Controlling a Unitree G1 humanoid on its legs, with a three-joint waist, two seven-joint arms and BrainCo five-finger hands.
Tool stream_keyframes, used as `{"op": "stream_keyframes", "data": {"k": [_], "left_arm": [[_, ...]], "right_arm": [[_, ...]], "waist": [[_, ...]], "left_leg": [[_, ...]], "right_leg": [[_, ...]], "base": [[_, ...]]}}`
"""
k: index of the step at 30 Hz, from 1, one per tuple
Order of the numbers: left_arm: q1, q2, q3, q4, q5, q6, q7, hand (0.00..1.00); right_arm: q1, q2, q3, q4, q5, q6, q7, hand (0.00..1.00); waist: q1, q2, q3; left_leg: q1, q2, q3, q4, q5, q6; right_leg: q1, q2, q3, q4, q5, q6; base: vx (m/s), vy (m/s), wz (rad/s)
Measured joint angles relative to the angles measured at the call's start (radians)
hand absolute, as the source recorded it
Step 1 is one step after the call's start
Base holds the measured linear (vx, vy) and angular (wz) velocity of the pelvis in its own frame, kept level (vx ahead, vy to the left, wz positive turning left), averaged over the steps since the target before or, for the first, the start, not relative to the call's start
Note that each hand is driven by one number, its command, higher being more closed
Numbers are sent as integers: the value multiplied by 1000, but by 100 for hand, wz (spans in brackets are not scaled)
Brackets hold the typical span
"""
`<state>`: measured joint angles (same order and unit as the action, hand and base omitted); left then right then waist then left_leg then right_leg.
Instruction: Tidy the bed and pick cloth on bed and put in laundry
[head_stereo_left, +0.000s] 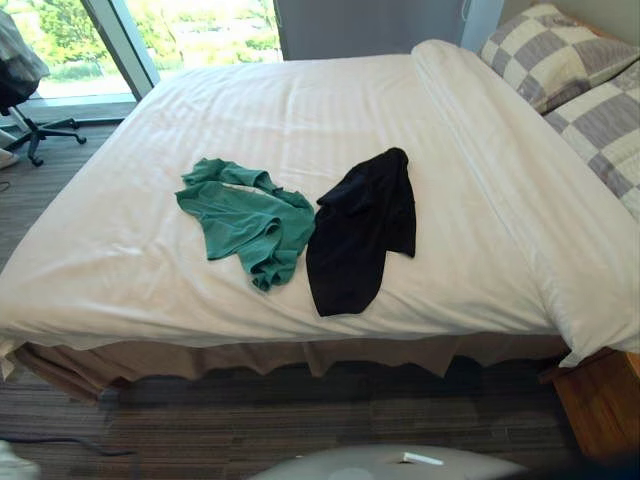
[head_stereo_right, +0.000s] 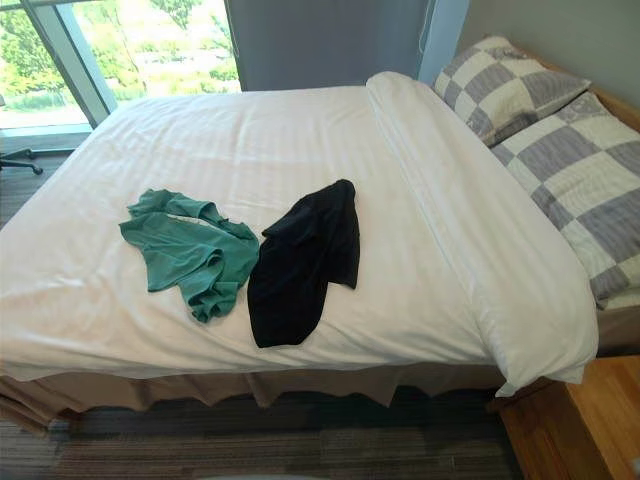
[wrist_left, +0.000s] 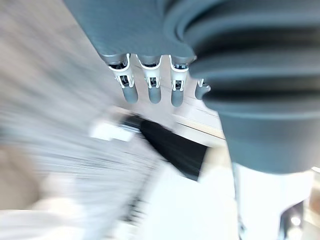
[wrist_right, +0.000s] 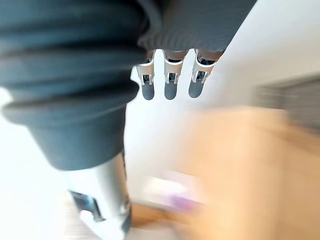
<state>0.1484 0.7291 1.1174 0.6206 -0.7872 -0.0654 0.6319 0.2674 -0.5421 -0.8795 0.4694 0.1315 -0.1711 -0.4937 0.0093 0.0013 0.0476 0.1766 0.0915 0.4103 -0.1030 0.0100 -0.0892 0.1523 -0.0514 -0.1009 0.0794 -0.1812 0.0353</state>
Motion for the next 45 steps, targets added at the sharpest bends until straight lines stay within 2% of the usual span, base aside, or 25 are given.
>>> {"op": "stream_keyframes", "data": {"k": [1,2,3,4,6,8,9,10,11,12,14,16,19,21,25,27,28,29,33,37,39,41,45], "left_arm": [[1,47,2,1,35,1,-1,0],[-7,138,0,2,108,0,-14,0],[-14,197,-12,2,169,-9,-36,0],[-34,265,-54,-2,248,-29,-74,0],[-64,312,-125,-50,338,-49,-111,0],[-98,320,-237,-190,511,-70,-158,0],[-109,320,-273,-218,552,-77,-170,0],[-139,316,-358,-272,613,-83,-206,0],[-165,295,-443,-336,655,-86,-244,0],[-175,273,-479,-370,670,-85,-262,0],[-218,133,-601,-457,743,-81,-329,0],[-230,48,-683,-461,788,-71,-359,0],[-261,-9,-795,-400,874,-68,-367,0],[-359,-13,-901,-279,968,-69,-335,0],[-464,5,-949,-200,1091,-71,-297,0],[-506,51,-984,-132,1142,-46,-248,0],[-511,54,-985,-124,1146,-43,-240,0],[-531,75,-991,-106,1153,-20,-214,0],[-612,131,-991,-78,1149,44,-148,0],[-727,173,-994,-89,1148,136,-120,0],[-765,187,-1003,-98,1152,181,-117,0],[-840,189,-1026,-132,1155,251,-117,0],[-940,216,-1065,-170,1120,301,-111,0]], "right_arm": [[-3,-52,14,-18,-28,3,19,0],[-18,-147,55,-44,-69,11,83,0],[-38,-201,89,-68,-97,18,141,0],[-59,-252,140,-118,-116,30,229,0],[-83,-280,192,-185,-118,43,320,0],[-114,-284,261,-271,-135,43,443,0],[-115,-283,281,-285,-135,42,468,0],[-122,-281,337,-307,-134,39,511,0],[-145,-272,409,-331,-134,39,546,0],[-160,-261,439,-347,-134,39,561,0],[-218,-197,561,-415,-135,40,610,0],[-237,-144,648,-444,-145,41,628,0],[-271,-91,782,-445,-208,46,636,0],[-353,-83,917,-446,-246,55,633,0],[-414,-73,966,-446,-252,89,605,0],[-420,-63,970,-450,-233,109,588,0],[-419,-63,970,-450,-231,112,585,0],[-415,-63,970,-450,-219,120,576,0],[-355,-64,962,-483,-192,124,559,0],[-241,-64,953,-571,-164,118,540,0],[-209,-63,937,-603,-149,102,529,0],[-155,-64,883,-656,-131,76,517,0],[-139,-64,845,-741,-101,25,490,0]], "waist": [[1,1,-1],[2,-14,-14],[2,-14,-22],[-1,-24,-38],[1,-28,-44],[4,-26,-44],[3,-25,-44],[-1,-23,-43],[-12,-21,-42],[-20,-16,-39],[-46,2,-19],[-51,18,-3],[-52,7,22],[-53,-17,77],[-50,-45,156],[-55,-56,207],[-57,-59,212],[-57,-66,240],[-66,-76,270],[-85,-84,310],[-96,-88,327],[-102,-89,352],[-103,-96,399]], "left_leg": [[-1,-1,-6,2,0,0],[-1,-2,-11,5,2,2],[-3,-2,-15,6,4,3],[-3,-4,-26,6,4,3],[-4,-7,-38,6,5,4],[-15,-19,-47,5,8,9],[-18,-21,-50,5,9,11],[-20,-25,-57,5,10,13],[-20,-30,-62,5,12,16],[-19,-32,-62,5,13,18],[-22,-37,-57,6,15,23],[-27,-34,-36,6,15,25],[-73,-21,-4,6,23,33],[-126,-13,22,6,43,43],[-181,-3,40,41,45,47],[-225,5,48,65,45,47],[-231,6,48,69,45,48],[-240,10,55,78,43,50],[-310,21,71,99,46,53],[-362,33,79,107,52,52],[-379,37,84,107,55,52],[-418,45,91,126,56,52],[-456,65,98,169,42,50]], "right_leg": [[0,0,-1,-1,0,0],[-2,0,-5,-3,0,0],[-7,0,-9,-6,0,0],[-2,0,-17,-10,0,0],[3,-1,-25,-11,0,0],[-3,-6,-27,-13,0,0],[-5,-6,-29,-13,0,0],[-6,-8,-31,-13,0,1],[-6,-13,-29,-11,0,1],[-7,-17,-27,-10,1,2],[-17,-18,-17,-8,10,9],[-35,-14,6,-7,19,9],[-99,-2,48,-8,44,1],[-163,8,81,-8,77,-5],[-219,15,107,2,102,-10],[-259,15,121,5,117,-13],[-264,15,122,6,118,-13],[-277,18,133,13,121,-16],[-354,26,155,28,131,-25],[-410,31,167,41,135,-24],[-432,33,170,46,138,-23],[-468,35,168,61,141,-20],[-498,42,167,80,141,-19]], "base": [[28,2,11],[23,-4,12],[10,-12,19],[2,-14,21],[-19,-11,21],[-41,5,12],[-38,0,7],[-36,2,1],[-37,11,-1],[-41,32,-6],[-51,30,-13],[-59,23,-32],[-53,0,-41],[-107,-7,-37],[-84,-7,-17],[-55,-3,-14],[-45,-13,-10],[-27,-6,-12],[-45,-31,-13],[-25,-40,-6],[-6,-29,-2],[3,-27,6],[0,-33,-1]]}}
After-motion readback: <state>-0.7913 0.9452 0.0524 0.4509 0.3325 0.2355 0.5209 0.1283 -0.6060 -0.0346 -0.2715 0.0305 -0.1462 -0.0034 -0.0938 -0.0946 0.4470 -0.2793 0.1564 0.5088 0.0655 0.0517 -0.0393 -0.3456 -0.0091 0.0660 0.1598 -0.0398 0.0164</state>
